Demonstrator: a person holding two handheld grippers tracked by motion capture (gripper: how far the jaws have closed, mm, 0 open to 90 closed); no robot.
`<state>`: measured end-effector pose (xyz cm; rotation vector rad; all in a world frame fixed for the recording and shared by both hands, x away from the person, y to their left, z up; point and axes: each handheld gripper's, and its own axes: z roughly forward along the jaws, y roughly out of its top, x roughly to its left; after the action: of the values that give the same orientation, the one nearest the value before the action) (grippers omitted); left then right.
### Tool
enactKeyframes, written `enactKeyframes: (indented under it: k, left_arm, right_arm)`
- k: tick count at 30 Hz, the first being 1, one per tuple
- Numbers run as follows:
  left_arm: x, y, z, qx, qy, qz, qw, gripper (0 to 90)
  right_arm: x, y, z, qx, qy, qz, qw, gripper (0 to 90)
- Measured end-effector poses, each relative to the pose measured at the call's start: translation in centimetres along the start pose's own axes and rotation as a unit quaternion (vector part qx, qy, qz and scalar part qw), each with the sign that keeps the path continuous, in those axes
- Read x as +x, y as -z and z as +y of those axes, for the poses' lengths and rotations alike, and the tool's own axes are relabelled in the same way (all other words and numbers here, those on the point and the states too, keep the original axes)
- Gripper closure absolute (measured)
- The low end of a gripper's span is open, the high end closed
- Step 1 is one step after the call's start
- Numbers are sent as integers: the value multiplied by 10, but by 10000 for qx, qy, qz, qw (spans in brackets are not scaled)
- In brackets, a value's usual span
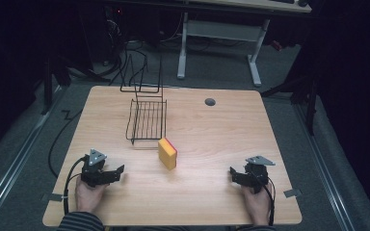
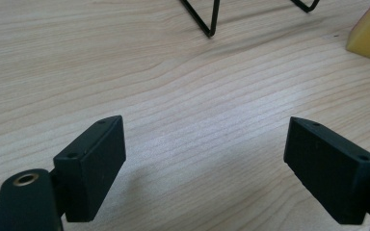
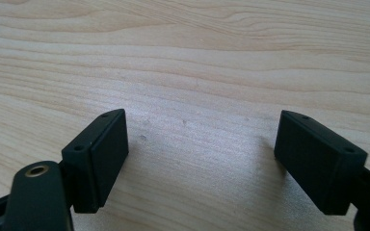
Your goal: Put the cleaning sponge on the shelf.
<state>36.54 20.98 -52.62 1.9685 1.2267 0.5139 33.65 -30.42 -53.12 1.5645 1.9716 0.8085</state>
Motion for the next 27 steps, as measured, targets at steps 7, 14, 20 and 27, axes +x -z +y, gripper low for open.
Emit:
enactKeyframes:
  k: [7,14,20,27]
  left_arm:
    - [-3,4,6,-144,-10,-108,9998,143]
    - [-6,8,13,-223,16,-193,9996,133]
    - [-10,11,20,-306,-38,-276,9991,127]
    - [-13,13,28,-361,-80,-347,9987,120]
  right_arm:
    - [0,0,0,-17,8,0,10000,195]
    - [0,0,0,-14,0,1,10000,196]
    - [0,0,0,-3,11,-1,10000,196]
    - [0,0,0,-16,9,1,10000,195]
